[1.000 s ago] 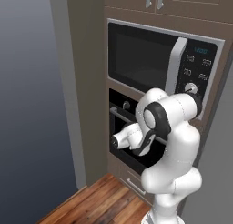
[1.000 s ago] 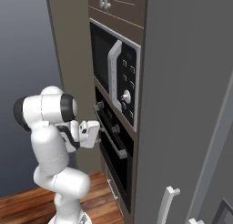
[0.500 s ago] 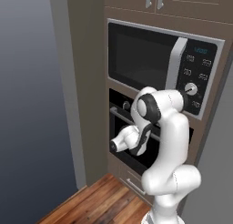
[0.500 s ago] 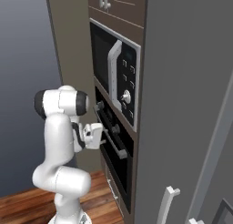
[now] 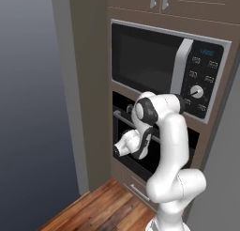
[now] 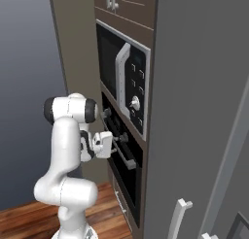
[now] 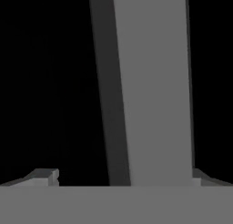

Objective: Take the baked cake out of the oven and place it on the plate for cooling. Then close the oven door.

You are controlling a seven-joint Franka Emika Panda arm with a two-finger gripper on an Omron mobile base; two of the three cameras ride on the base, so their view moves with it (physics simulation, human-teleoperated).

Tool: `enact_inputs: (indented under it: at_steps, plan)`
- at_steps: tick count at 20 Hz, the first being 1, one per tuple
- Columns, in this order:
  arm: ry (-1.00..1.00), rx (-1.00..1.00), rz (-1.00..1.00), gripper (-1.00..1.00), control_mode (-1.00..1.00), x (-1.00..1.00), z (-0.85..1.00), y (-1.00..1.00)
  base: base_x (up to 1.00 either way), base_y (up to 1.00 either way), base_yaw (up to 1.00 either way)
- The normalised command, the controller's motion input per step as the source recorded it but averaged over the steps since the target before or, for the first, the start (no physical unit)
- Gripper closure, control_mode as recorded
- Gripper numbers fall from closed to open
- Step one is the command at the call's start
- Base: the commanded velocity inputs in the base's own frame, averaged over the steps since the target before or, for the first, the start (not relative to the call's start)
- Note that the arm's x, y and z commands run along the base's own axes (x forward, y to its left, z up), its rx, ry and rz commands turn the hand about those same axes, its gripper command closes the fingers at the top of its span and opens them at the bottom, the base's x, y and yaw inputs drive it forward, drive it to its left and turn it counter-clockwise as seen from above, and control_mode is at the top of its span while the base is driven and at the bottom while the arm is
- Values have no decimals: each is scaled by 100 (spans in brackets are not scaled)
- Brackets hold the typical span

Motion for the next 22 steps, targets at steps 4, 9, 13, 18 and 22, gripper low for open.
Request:
enact_inputs:
  at_steps: [4, 9, 13, 18, 22]
  plan:
    - [5, 1, 0, -100, -100, 41, -12, -25, 0, 0, 0]
    - [19, 8, 0, 100, -100, 22, -12, -15, 0, 0, 0]
    - [25, 11, 0, 100, -100, 0, -26, -2, 0, 0, 0]
    - [25, 8, 0, 100, -100, -3, -46, 31, 0, 0, 0]
    - [27, 8, 0, 100, -100, -22, -52, 50, 0, 0, 0]
